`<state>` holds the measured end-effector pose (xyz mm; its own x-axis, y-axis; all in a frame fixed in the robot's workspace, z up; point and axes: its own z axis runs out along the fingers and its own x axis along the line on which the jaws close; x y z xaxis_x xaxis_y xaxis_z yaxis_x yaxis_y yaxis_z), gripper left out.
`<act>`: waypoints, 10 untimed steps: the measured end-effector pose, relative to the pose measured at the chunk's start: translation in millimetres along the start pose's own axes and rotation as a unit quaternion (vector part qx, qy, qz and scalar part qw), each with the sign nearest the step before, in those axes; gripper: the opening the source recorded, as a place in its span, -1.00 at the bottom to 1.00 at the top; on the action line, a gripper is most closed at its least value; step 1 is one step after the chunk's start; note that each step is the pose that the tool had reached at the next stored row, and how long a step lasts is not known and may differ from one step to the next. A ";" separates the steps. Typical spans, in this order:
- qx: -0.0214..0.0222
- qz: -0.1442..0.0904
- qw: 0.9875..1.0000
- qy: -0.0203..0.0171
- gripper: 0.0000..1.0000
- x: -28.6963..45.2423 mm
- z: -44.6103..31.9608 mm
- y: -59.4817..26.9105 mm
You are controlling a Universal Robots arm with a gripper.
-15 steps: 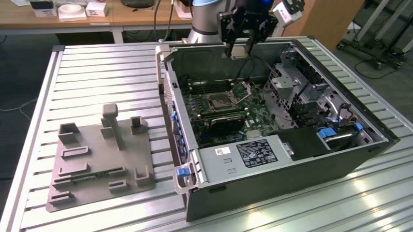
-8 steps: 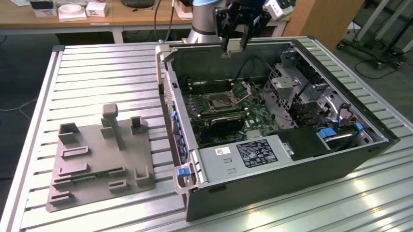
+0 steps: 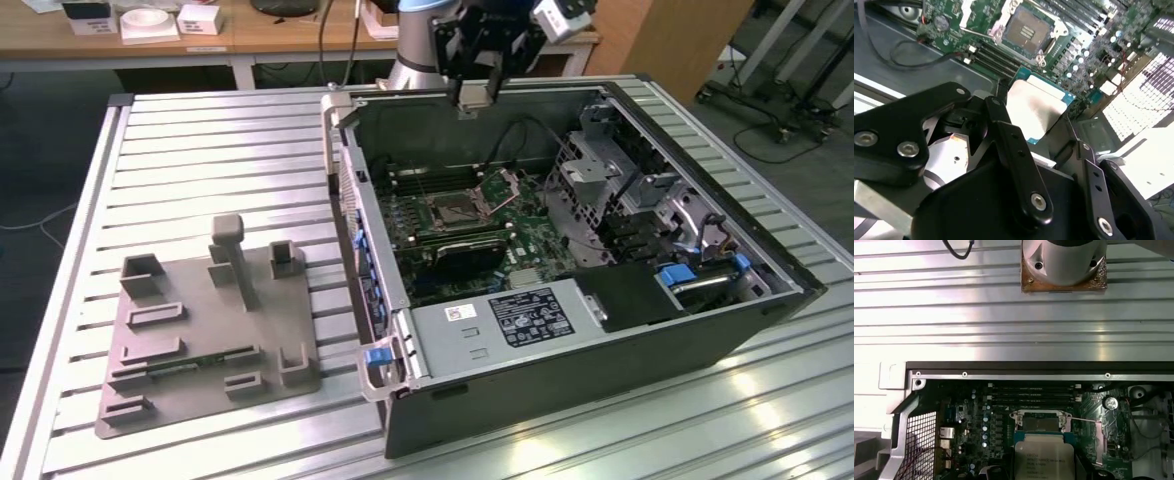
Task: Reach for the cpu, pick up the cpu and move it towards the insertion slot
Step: 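Pick up the cpu and move it towards the insertion slot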
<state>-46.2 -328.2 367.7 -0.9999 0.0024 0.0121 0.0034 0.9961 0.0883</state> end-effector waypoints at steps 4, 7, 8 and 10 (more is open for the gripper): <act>0.000 0.003 1.000 -0.001 0.09 1.5 2.3 6.9; 0.000 0.015 1.000 -0.002 0.09 1.5 3.8 8.2; 0.000 0.017 1.000 -0.002 0.09 1.5 4.3 9.2; 0.000 0.018 1.000 -0.002 0.09 1.5 4.7 10.6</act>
<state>-47.7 -317.2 364.0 -0.9992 0.0381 0.0105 0.0388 0.9953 0.0882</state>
